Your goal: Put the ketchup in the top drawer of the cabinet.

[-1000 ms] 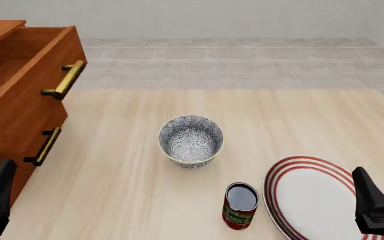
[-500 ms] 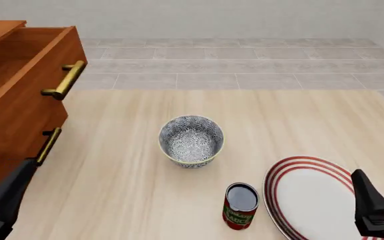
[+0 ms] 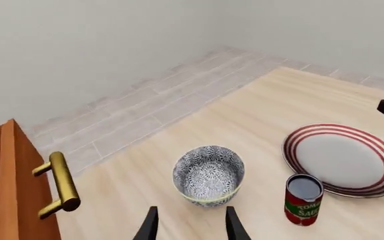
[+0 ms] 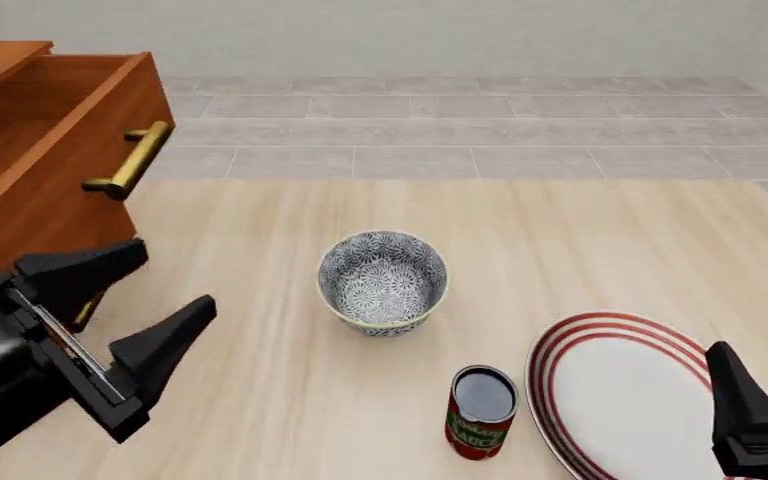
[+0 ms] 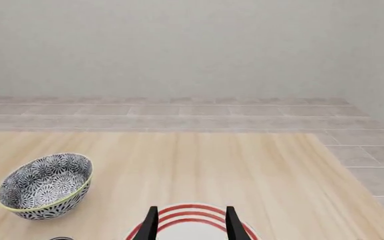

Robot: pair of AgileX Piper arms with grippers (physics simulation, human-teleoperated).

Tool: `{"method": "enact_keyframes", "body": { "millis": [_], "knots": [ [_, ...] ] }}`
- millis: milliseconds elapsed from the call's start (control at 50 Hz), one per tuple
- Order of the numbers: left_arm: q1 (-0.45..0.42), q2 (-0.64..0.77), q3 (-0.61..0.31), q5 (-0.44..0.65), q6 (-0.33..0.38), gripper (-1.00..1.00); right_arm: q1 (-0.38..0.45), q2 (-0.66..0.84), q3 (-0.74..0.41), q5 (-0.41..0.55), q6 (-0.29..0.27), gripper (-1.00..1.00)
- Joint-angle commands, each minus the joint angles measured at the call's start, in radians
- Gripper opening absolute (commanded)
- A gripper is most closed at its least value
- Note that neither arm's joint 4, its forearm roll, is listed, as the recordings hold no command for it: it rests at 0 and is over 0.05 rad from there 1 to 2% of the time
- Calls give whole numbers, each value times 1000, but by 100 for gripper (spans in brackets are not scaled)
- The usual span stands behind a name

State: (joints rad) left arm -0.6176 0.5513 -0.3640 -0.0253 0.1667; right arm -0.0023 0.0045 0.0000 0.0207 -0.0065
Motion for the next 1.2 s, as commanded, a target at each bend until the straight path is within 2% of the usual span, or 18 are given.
{"method": "enact_keyframes", "body": {
  "millis": [20,320,460,540,700,980,1060,1200],
  "knots": [
    [-110,238,-48,-134,-32,100,-2,-4,0,3,-2,100],
    [-188,485,-130,-239,-33,100,0,-4,0,0,-12,100],
    [-226,539,-161,-228,-32,100,-8,-4,0,-5,-8,100],
    [-256,589,-177,-239,-57,100,-10,-4,0,-8,-7,100],
    [-288,655,-168,-294,-78,100,-10,-4,0,-8,-8,100],
    [-351,729,-164,-334,-80,100,-10,-4,0,-9,-7,100],
    [-360,756,-159,-351,-56,100,-5,-4,0,-6,-7,100],
    [-387,805,-144,-394,-75,100,-4,-4,0,-6,-7,100]
  ]
}}
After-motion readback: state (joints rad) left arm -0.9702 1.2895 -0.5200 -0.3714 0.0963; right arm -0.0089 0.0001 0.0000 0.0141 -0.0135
